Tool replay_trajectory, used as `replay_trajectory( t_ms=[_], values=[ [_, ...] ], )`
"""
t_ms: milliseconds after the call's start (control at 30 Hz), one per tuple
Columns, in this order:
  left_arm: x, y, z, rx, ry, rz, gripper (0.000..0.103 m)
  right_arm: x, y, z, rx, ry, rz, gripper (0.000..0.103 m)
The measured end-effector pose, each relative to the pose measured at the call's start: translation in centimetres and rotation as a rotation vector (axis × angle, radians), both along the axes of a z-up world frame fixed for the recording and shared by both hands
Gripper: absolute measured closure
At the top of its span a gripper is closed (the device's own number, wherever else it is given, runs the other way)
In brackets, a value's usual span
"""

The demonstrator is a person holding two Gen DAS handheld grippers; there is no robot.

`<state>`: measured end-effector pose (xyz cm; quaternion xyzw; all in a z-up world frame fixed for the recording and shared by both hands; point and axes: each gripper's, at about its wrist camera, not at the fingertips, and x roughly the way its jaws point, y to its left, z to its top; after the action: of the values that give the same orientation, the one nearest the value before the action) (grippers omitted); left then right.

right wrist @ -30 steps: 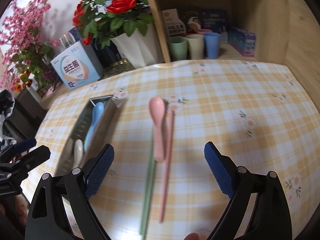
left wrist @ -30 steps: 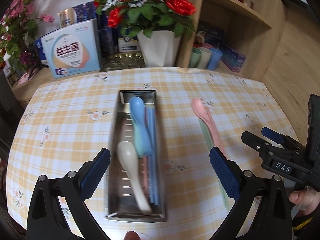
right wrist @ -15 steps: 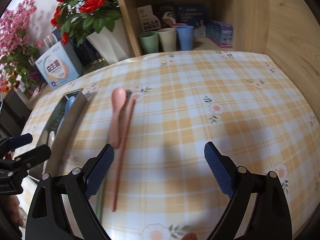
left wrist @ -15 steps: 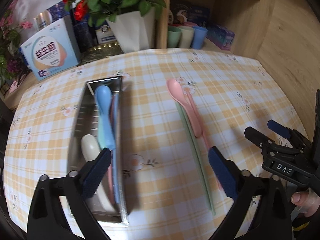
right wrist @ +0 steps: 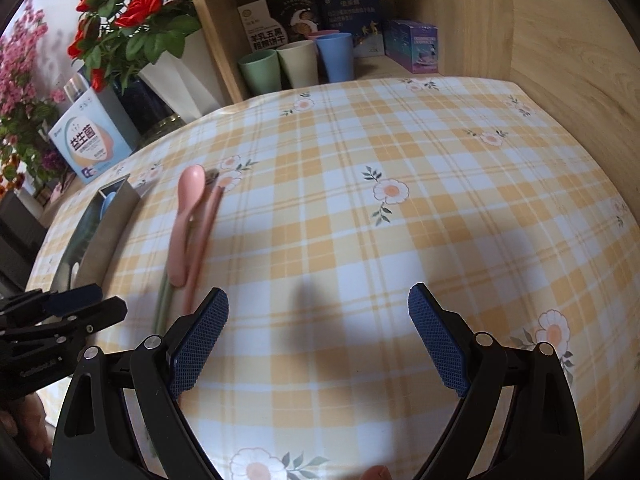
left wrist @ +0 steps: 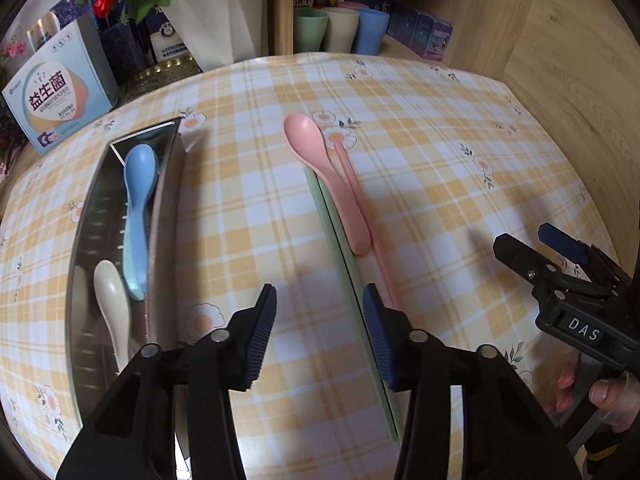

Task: Organize utensils
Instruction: 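Reach the left tool to a green chopstick and close on it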

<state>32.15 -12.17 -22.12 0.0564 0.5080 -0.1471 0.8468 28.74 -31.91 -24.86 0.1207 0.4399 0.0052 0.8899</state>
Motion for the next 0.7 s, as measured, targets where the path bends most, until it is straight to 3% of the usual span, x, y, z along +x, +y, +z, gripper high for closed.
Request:
replay_trajectory(
  t_ms=[467,700],
  values=[
    [0.6,0.1,-1.6,-0.066,0.067,-0.005,0.076,0.4,-0.2,-0.7,0.016,0.011,0.002,0.015],
    [0.9,-0.7,-2.2,-0.059,0.076,-0.021,0.087,0.4,-0.3,-0.9,0.020,0.018,-0.001,0.015]
  ],
)
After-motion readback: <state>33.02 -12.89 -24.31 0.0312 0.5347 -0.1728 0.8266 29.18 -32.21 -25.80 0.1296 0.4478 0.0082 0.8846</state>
